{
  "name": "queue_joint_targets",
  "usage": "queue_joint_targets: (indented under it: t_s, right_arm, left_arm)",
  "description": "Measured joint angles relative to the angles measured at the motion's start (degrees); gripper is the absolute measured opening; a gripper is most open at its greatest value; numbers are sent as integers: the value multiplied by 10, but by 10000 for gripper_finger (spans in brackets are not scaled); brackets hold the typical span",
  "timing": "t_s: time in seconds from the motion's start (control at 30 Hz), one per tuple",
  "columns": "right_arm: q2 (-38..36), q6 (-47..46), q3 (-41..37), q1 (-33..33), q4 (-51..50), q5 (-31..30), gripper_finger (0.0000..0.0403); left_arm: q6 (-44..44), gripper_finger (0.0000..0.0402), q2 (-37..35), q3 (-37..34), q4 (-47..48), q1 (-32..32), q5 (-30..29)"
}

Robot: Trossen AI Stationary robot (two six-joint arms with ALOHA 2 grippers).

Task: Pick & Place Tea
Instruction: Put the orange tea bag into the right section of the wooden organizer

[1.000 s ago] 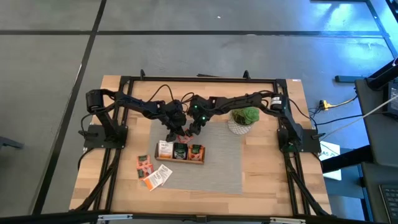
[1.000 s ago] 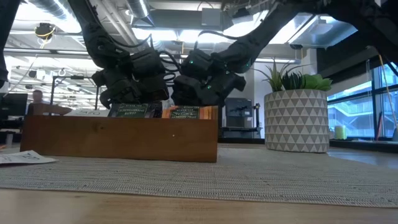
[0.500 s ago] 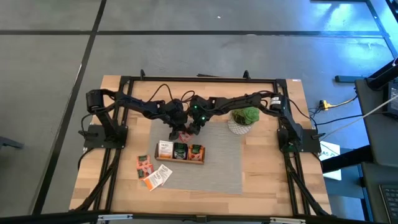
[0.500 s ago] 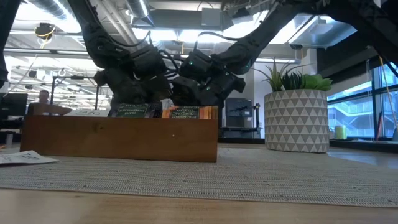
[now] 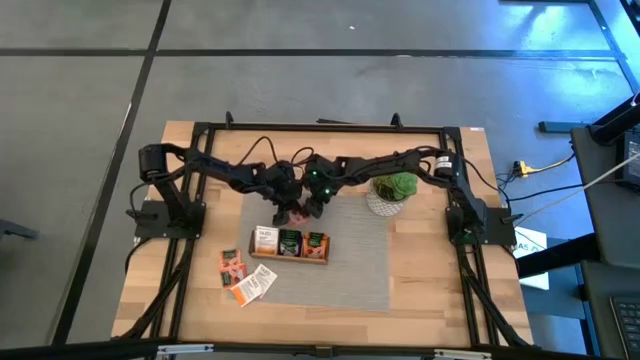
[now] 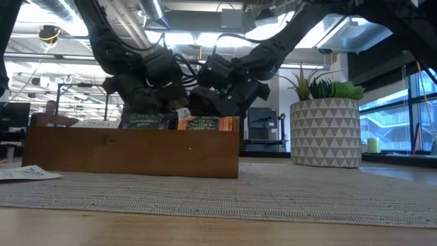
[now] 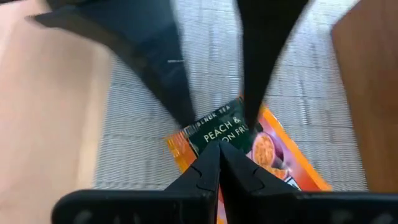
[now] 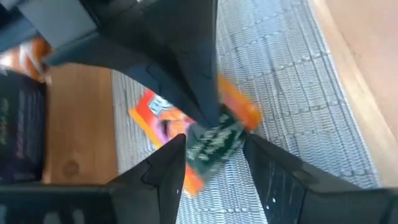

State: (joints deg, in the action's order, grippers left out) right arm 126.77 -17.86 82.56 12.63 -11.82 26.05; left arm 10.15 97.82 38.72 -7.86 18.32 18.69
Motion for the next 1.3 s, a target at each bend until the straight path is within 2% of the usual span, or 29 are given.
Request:
queue_joint_targets:
  t_s: [0.1,0.27,0.53,0.77,1.13,1.3]
  right_arm:
    - [0,47,-1,-5,3,-6,175]
    - [0,59,-1,-7,3,-17,168]
    - [0,71,-1,-7,2,-24,118]
    - [0,45,-1,-5,4,-18,93]
    - [1,32,0,4,1,-10,88]
    - [2,33,0,13,2,-9,49]
  left_arm:
    - [6,2,0,0,0,-3,7]
    - [6,1,0,0,-2,-7,-1]
    - [-16,1,1,-1,-14,-7,-8]
    - [-28,2,1,-1,-25,-11,-63]
    - [-51,2,0,-1,-44,-10,-80]
    - [-52,2,0,1,-44,-10,-84]
